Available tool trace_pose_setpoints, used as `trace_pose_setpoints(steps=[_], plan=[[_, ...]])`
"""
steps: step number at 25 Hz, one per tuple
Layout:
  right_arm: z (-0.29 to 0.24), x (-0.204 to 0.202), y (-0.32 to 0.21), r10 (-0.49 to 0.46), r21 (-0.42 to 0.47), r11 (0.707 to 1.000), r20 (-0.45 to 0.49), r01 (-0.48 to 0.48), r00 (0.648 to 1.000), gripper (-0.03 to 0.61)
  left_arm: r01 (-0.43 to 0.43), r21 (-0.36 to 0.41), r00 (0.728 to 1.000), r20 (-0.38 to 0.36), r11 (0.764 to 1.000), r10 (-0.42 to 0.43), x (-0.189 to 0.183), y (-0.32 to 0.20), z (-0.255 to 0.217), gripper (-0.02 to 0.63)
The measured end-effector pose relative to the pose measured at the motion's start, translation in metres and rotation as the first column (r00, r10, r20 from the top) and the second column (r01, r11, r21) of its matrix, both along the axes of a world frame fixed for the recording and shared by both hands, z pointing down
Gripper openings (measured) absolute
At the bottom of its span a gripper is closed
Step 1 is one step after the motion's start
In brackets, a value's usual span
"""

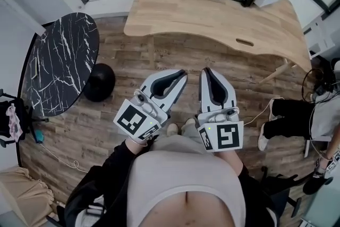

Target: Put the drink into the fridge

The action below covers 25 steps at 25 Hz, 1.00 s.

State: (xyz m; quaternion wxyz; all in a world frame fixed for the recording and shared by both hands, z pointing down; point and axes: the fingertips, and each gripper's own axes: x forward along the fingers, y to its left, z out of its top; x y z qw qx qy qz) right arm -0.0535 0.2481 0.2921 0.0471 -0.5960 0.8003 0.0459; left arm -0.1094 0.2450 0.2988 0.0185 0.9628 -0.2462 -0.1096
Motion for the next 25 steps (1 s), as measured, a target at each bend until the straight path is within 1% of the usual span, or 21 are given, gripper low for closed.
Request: trace_pose_setpoints(steps=[2,7,11,14,19,25], plan=[[0.0022,-0.0001,-0.0024,0.000,-0.004,1.000,-0.016,0.000,1.000,0.032,-0.004,-0.009,1.000,-0.002,1.000,0.004,0.0023,0.0000,0.0021,0.028],[0.0021,-0.0013,0.0009,-0.001,-0.005,1.000,-0.021,0.001,1.000,0.031,-0.018,-0.020,1.000,-0.008,1.000,0.018,0.0045,0.0017,0.0028,0.026],[0.0028,-0.0040,0.0012,0.001,0.007,1.000,-0.055,-0.001,0.998,0.031,-0.027,-0.034,1.000,-0.015,0.999,0.026,0.0049,0.0014,0.0034,0.026],[0.0035,-0.0063,0.0011,-0.006,0.005,1.000,-0.044,0.007,0.999,0.031,-0.034,-0.043,0.999,-0.028,0.999,0.033,0.0035,0.0005,0.0030,0.028],[0.0040,-0.0034,0.0014,0.002,0.001,1.000,-0.033,-0.002,0.999,0.031,-0.037,-0.035,0.999,-0.008,0.999,0.037,0.0065,0.0004,0.0067,0.026],[0.0058,-0.0030,0.0008,0.009,-0.004,1.000,-0.027,-0.009,1.000,0.031,-0.046,-0.036,0.999,-0.012,0.998,0.046,0.0067,-0.0002,0.0072,0.026]])
